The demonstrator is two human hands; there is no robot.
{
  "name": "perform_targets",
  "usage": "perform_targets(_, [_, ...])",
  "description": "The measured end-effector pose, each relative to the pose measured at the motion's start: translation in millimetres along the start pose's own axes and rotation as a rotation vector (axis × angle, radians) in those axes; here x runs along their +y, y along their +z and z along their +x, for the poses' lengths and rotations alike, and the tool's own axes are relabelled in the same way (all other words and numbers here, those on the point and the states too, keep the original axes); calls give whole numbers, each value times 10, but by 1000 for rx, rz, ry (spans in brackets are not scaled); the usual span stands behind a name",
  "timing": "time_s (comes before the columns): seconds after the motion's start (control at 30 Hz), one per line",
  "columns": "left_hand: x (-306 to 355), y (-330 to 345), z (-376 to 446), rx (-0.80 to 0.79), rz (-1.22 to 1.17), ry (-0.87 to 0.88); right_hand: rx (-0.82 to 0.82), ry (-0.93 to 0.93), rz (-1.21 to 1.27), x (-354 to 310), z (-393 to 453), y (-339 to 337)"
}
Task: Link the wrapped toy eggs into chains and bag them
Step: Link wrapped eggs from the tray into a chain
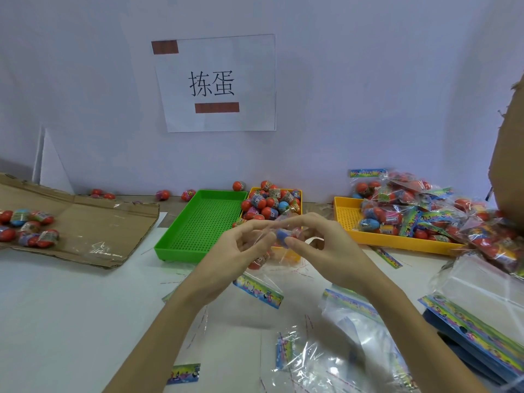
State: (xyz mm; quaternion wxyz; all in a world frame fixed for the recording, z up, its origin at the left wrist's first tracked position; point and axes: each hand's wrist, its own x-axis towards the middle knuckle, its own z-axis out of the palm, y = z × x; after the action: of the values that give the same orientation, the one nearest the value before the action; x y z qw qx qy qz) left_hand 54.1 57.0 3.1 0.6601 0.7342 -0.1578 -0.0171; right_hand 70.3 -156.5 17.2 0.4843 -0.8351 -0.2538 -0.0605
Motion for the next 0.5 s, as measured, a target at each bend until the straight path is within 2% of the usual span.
perform_targets(0.33, [-66, 83, 44, 85, -177, 74, -35, -31, -32, 1, 0, -1])
perform_targets(0.5, [-55, 88, 40, 112, -175, 93, 57, -91, -197, -34, -23, -1])
